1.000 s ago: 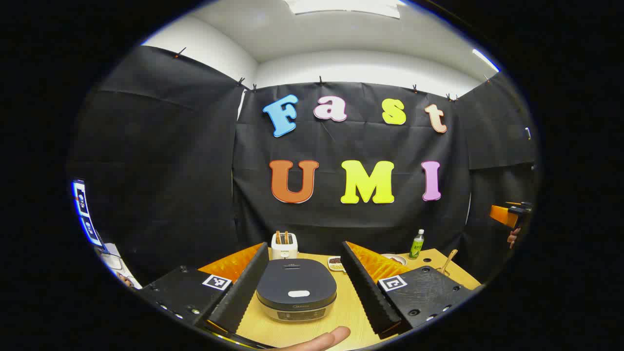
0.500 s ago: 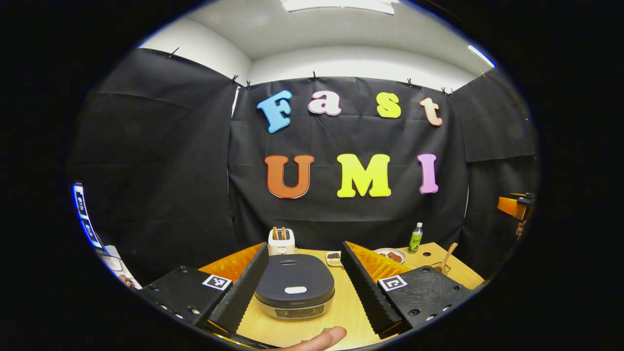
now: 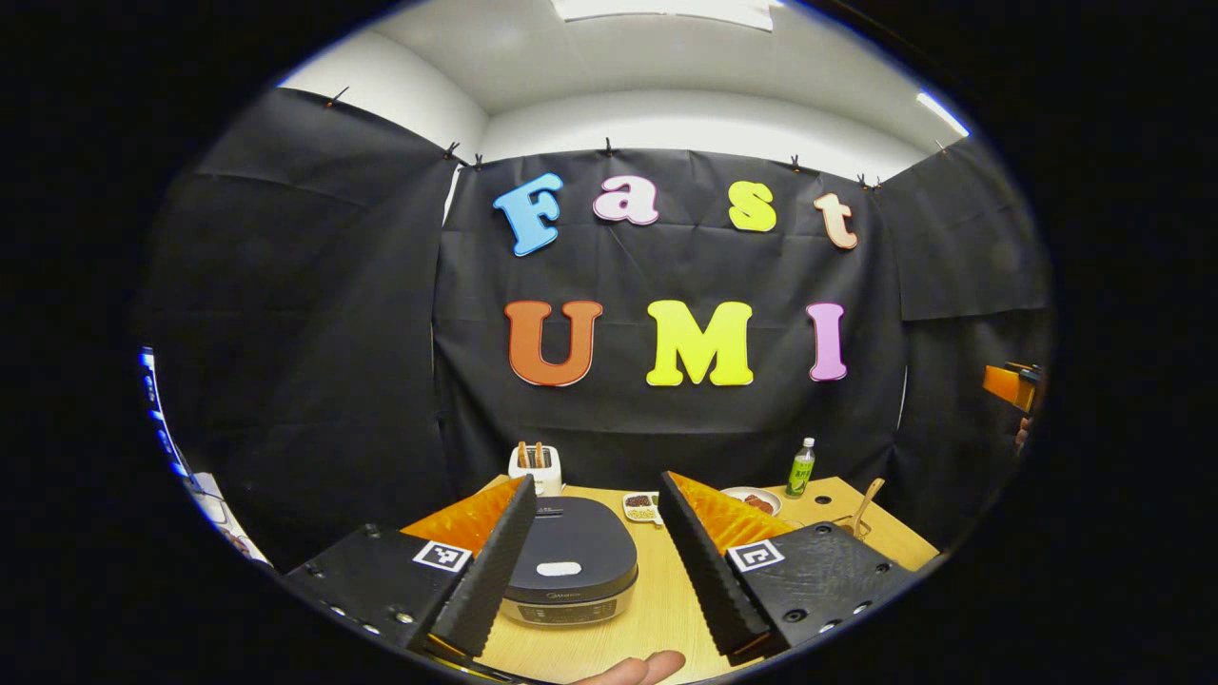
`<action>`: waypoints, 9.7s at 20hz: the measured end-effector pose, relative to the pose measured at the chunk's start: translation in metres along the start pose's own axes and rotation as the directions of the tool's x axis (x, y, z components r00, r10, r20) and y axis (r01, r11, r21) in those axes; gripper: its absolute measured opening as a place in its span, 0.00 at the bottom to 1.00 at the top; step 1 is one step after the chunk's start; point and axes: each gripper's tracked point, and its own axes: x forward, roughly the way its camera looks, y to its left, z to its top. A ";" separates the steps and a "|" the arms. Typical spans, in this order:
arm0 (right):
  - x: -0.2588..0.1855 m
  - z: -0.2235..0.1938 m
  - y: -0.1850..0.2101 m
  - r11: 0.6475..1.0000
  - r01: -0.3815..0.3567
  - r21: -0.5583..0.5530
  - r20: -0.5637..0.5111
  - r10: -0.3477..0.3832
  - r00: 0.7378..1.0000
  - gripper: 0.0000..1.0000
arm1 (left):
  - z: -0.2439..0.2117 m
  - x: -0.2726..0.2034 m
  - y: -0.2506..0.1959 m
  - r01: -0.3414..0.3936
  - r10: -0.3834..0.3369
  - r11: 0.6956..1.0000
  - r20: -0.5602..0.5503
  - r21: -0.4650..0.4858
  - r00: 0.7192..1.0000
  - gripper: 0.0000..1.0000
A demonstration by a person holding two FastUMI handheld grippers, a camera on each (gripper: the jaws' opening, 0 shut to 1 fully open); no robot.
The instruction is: Close the left gripper, press the button to open the rice cooker; take a wooden spoon from the chopstick holder with the right hand, scoop a spoonful of rice and pour it into the rice cooker, then put the wooden spoon back into the chopstick holder.
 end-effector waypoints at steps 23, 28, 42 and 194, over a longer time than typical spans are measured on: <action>0.039 -0.088 -0.048 0.998 0.023 0.053 -0.148 -0.015 0.989 1.00 | -0.171 0.084 0.030 -0.110 0.112 0.993 -0.449 0.029 0.887 0.00; 0.039 -0.069 -0.038 0.999 0.033 0.002 -0.118 -0.032 0.992 1.00 | -0.190 0.100 0.036 -0.138 0.118 0.990 -0.459 -0.009 0.880 0.00; 0.007 -0.069 0.031 0.997 -0.078 -0.023 -0.145 0.074 0.987 1.00 | -0.203 0.098 0.033 -0.145 0.055 0.980 -0.514 -0.137 0.856 0.00; 0.211 -0.303 0.069 -0.274 0.112 0.955 -0.017 0.325 0.946 0.17 | -0.122 -0.152 -0.008 0.136 -0.140 0.989 -0.063 -0.064 0.988 0.95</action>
